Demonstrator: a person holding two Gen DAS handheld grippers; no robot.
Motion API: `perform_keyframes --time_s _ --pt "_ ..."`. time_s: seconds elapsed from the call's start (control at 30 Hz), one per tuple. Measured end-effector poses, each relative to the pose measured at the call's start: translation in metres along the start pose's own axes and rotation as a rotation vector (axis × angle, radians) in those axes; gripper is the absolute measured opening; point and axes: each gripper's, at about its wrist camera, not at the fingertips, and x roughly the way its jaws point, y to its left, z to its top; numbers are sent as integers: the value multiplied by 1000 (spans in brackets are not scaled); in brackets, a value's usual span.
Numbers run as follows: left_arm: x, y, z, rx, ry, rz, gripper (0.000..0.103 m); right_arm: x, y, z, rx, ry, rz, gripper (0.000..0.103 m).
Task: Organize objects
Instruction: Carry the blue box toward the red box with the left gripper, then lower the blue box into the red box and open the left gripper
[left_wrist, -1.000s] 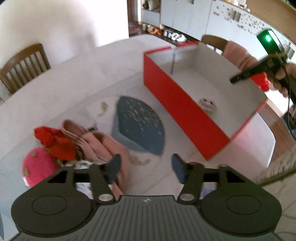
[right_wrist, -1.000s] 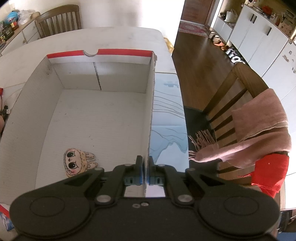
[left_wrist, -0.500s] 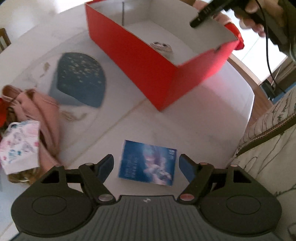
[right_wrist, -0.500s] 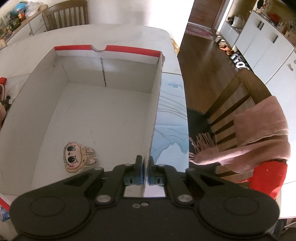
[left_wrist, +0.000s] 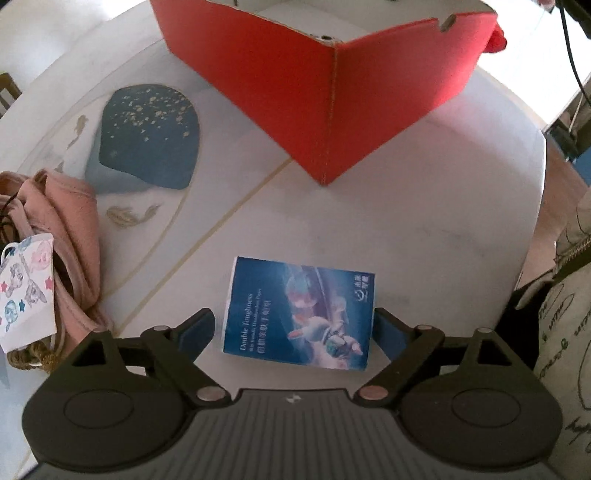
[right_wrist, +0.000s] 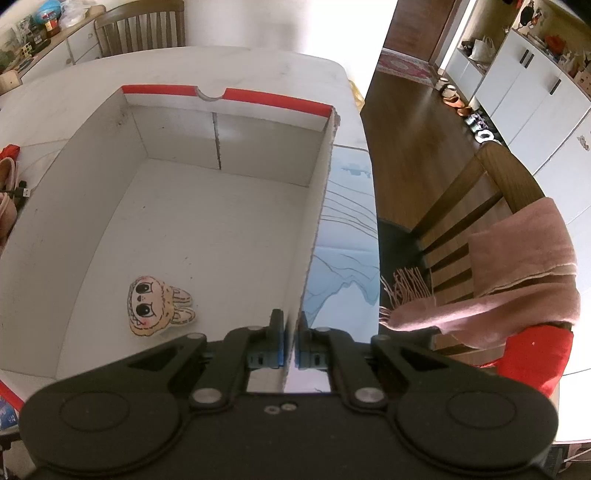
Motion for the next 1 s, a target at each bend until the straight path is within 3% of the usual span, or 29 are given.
perform_keyframes --time_s 0.07,0.13,0.17,0.37,0.57,0.77,1.0 --pt "-1 2 -1 -8 -11 12 91 0 0 0 0 -2 1 4" --pt "-3 2 -1 -14 -20 7 78 0 0 -1 1 -1 1 4" --pt "-5 3 -1 -19 -25 2 77 0 0 -1 0 -1 1 4" --pt "-19 8 3 -58 -49 32 76 0 0 -1 2 -2 2 4" --pt "-62 24 26 -103 -126 60 76 0 0 -1 4 -5 4 4" --pt "-95 26 59 -70 -194 49 76 0 1 -3 7 -10 8 4" --pt "-104 20 109 -5 -249 33 76 0 1 -3 6 -9 11 4"
